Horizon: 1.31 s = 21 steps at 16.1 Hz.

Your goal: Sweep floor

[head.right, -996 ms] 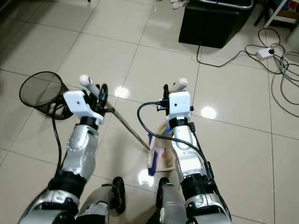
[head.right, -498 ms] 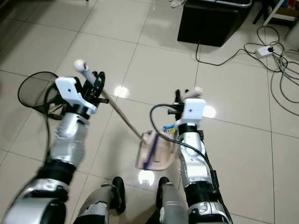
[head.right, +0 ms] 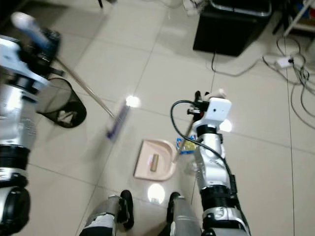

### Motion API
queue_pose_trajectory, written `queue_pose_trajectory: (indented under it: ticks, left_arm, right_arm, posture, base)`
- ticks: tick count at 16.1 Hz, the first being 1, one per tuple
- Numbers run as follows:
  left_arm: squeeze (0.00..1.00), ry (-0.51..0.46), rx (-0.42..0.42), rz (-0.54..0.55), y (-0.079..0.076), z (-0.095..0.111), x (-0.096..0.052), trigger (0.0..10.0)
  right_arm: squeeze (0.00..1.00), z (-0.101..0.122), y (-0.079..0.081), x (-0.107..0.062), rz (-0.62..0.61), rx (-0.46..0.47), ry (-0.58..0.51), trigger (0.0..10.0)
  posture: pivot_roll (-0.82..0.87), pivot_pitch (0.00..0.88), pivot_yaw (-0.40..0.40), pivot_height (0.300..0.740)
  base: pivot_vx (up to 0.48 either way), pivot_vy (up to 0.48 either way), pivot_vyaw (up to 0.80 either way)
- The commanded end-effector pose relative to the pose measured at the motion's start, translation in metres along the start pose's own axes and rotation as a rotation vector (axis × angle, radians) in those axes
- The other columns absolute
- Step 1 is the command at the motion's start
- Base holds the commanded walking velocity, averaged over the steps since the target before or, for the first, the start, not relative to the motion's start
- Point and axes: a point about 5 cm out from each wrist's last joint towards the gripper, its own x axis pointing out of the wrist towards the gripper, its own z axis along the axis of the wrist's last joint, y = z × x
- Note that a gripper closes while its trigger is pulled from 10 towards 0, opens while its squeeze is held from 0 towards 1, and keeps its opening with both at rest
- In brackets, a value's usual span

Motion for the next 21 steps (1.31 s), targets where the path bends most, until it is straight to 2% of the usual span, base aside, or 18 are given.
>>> queue_pose_trajectory:
  ticks: [1, 2, 3, 5, 7, 10, 12, 16, 19, 21]
  left_arm:
    - [0.0, 0.122, 0.048, 0.053, 0.011, -0.018, -0.018, 10.0]
    - [0.0, 0.23, 0.083, 0.094, 0.015, -0.034, -0.034, 10.0]
    - [0.0, 0.293, 0.079, 0.121, 0.015, -0.045, -0.045, 10.0]
    - [0.0, 0.33, 0.066, 0.108, 0.003, -0.056, -0.061, 10.0]
    - [0.0, 0.367, 0.072, 0.152, -0.007, -0.063, -0.08, 10.0]
    - [0.0, 0.431, 0.124, 0.241, 0.003, -0.067, -0.112, 10.0]
    - [0.0, 0.457, 0.116, 0.23, -0.003, -0.067, -0.117, 10.0]
    - [0.0, 0.413, 0.039, 0.167, -0.036, -0.061, -0.103, 10.0]
    - [0.0, 0.421, 0.035, 0.122, -0.06, -0.061, -0.088, 10.0]
    - [0.0, 0.425, 0.034, 0.097, -0.068, -0.063, -0.088, 10.0]
  right_arm:
    - [0.0, 0.025, 0.004, 0.008, 0.027, 0.025, -0.083, 10.0]
    - [0.0, 0.04, 0.003, 0.012, 0.028, 0.04, -0.112, 10.0]
    - [0.0, 0.051, 0.003, 0.015, 0.026, 0.056, -0.133, 10.0]
    - [0.0, 0.071, 0.004, 0.019, 0.017, 0.096, -0.172, 10.0]
    - [0.0, 0.097, 0.001, 0.024, -0.013, 0.173, -0.226, 10.0]
    - [0.0, 0.121, -0.002, 0.029, -0.033, 0.248, -0.264, 10.0]
    - [0.0, 0.128, 0.0, 0.032, -0.031, 0.271, -0.268, 10.0]
    - [0.0, 0.142, -0.001, 0.038, -0.062, 0.318, -0.277, 10.0]
    - [0.0, 0.153, -0.006, 0.041, -0.087, 0.277, -0.29, 10.0]
    - [0.0, 0.156, -0.005, 0.039, -0.081, 0.234, -0.298, 10.0]
  posture:
    - [0.02, 0.105, 0.059, 0.74]
    - [0.01, 0.088, 0.059, 0.74]
    - [0.01, 0.078, 0.059, 0.74]
    - [0.0, 0.077, 0.056, 0.74]
    - [0.0, 0.073, 0.055, 0.74]
    - [0.0, 0.072, 0.043, 0.74]
    - [0.01, 0.071, 0.037, 0.74]
    - [0.0, 0.068, 0.041, 0.74]
    - [-0.01, 0.072, 0.057, 0.74]
    - [-0.01, 0.078, 0.058, 0.74]
  base:
    - [0.0, 0.0, 0.0]
    - [0.0, 0.0, 0.8]
    - [0.0, 0.0, 0.8]
    - [0.0, 0.0, 0.8]
    - [0.0, 0.0, 0.8]
    - [0.0, 0.0, 0.8]
    - [0.0, 0.0, 0.8]
    - [0.0, 0.0, 0.6]
    - [0.203, 0.0, 0.0]
    - [0.369, 0.0, 0.0]
